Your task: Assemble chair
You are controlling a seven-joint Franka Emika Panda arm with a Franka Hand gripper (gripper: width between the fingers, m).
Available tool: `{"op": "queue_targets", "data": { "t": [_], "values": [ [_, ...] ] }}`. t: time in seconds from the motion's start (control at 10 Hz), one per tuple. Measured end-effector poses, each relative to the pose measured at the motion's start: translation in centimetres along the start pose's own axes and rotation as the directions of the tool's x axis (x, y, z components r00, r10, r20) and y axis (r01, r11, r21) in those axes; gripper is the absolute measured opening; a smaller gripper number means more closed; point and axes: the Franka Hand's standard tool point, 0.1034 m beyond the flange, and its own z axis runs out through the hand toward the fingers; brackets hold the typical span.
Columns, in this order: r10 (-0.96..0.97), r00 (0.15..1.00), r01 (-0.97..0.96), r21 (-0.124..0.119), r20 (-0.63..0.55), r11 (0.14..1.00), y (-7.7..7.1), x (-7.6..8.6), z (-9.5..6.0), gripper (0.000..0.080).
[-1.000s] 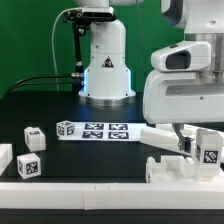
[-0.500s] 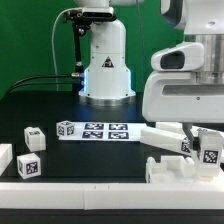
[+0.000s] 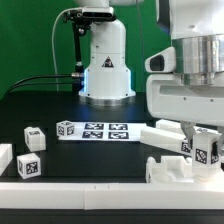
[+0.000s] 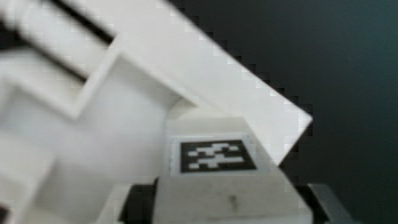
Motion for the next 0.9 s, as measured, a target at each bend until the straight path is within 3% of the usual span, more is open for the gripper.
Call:
{"op": "queue_targets", "data": {
  "t": [0.2, 0.4, 0.5, 0.6, 0.7, 0.8, 0.9],
  "values": [
    [0.178, 0.983, -0.178, 0.004, 0.035, 0.984, 0.09, 0.26, -0.11, 0.0284],
    [0.160, 0.987, -0.161, 0.002, 0.033, 0.987, 0.16, 0.22, 0.01, 0.0284],
    [0.085, 0.996, -0.085, -0.002, 0.030, 0.996, 0.18, 0.14, 0.02, 0.0444],
    [-0.029, 0.999, 0.029, -0.012, 0.031, 0.999, 0.14, -0.04, -0.01, 0.0444],
    [-0.210, 0.977, 0.211, -0.023, 0.042, 0.977, -0.06, -0.06, -0.25, 0.0571],
    [-0.444, 0.894, 0.447, -0.043, 0.059, 0.894, -0.51, -0.19, -0.59, 0.0631],
    [-0.443, 0.895, 0.445, -0.035, 0.051, 0.895, -0.57, -0.05, -0.54, 0.0631]
  ]
}}
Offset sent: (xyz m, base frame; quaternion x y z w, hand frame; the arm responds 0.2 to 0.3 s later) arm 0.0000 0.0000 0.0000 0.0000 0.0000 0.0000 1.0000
